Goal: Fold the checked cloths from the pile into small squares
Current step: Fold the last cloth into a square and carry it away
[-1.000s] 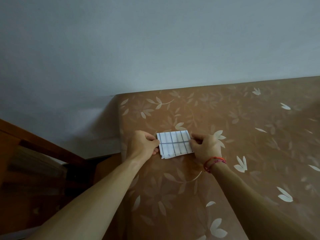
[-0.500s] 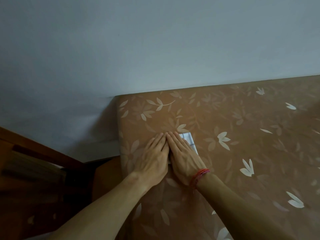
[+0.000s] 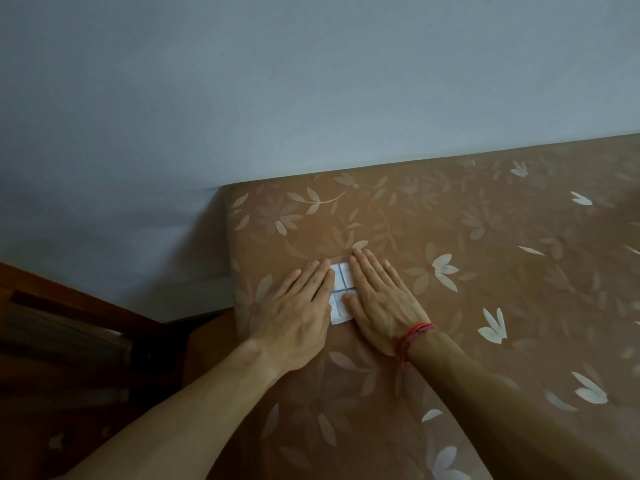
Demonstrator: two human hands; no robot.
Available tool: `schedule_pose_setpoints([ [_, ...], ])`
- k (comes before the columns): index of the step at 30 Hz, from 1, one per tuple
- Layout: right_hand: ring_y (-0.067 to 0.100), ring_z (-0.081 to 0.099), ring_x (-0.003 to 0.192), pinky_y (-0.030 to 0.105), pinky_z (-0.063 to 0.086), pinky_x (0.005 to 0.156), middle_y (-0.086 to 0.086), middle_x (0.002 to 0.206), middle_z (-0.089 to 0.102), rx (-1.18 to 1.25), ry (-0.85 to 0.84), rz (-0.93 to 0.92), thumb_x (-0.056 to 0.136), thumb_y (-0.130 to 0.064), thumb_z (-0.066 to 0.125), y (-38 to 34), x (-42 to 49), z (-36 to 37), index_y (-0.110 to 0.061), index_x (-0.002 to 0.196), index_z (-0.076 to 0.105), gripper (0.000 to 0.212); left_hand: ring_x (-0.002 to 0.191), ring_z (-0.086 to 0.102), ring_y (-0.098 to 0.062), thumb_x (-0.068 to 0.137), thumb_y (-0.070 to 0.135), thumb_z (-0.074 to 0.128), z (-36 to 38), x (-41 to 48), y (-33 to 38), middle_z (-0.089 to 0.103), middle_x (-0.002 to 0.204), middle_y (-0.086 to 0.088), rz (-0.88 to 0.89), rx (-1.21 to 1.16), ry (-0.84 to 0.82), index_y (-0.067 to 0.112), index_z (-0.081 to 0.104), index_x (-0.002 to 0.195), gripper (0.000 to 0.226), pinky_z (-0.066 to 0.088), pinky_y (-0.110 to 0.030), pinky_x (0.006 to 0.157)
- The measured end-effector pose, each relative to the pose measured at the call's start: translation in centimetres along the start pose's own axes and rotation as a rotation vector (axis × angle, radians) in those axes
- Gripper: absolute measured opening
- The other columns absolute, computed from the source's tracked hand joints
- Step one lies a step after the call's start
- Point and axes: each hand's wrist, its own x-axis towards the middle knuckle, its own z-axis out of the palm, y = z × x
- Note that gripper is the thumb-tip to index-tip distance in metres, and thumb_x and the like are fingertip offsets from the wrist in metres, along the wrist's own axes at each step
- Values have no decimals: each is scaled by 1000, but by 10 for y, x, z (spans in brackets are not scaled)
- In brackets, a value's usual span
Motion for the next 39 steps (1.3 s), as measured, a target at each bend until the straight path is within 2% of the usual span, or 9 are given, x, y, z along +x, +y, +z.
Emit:
schedule_pose_setpoints([
  [8,15,-17,145,32,-13,115,4,158,-16,-68,-18,46,95,-49,-2,2,-35,1,-11,151,-9,68,149,-6,-13,91,39,-9,-6,1,0,-8,159,-2,15,25,-73,12,2,153,69,-4,-30,120],
  [17,10,-19,144,31,-12,117,-1,158,-18,62,-66,78,101,-46,14,3,-33,-4,-15,152,-10,64,146,-14,-8,89,46,-7,-19,-22,-3,-15,158,2,-49,-73,-140,14,-5,152,70,-4,-30,121],
  [22,17,21,144,32,16,117,1,157,23,457,-16,122,104,-35,24,2,-23,-31,-13,146,34,49,132,24,2,105,28,29,-46,-14,19,32,151,15,-395,-535,15,25,28,151,46,6,-10,98],
  [24,17,50,117,31,39,100,-1,129,53,629,87,212,100,-40,26,1,-19,-41,-27,112,60,39,127,32,-2,103,32,35,-49,-13,23,46,137,17,-607,-834,81,34,45,142,41,13,-19,110],
  [26,14,52,82,29,43,73,-6,83,58,821,201,378,97,-39,33,0,-16,-50,-26,69,54,38,126,46,-11,94,39,43,-51,-10,24,56,125,16,-789,-1122,136,49,63,118,32,31,-40,113],
  [28,15,50,67,30,42,64,-5,62,54,984,234,505,94,-37,39,0,-16,-53,-18,58,49,42,119,53,-12,88,41,49,-52,-7,27,59,120,10,-879,-1373,179,49,72,86,24,41,-37,104],
  [32,42,62,89,55,51,89,28,90,65,1152,211,606,87,-46,44,-3,-16,-54,8,85,63,57,110,54,-10,100,14,47,-65,-7,39,61,97,7,-880,-1684,236,28,62,86,25,40,-29,102],
  [35,31,60,77,61,45,93,16,77,59,1186,186,616,80,-53,46,-4,-16,-53,-5,77,61,51,109,55,-10,101,12,44,-64,-7,41,62,94,9,-917,-1748,253,24,63,95,23,41,-27,101],
  [39,44,57,106,60,47,92,21,88,68,1207,203,652,76,-51,49,-7,-16,-57,15,93,54,68,114,55,-12,101,15,46,-62,-10,43,62,100,9,-921,-1787,240,10,59,125,28,40,-29,103],
])
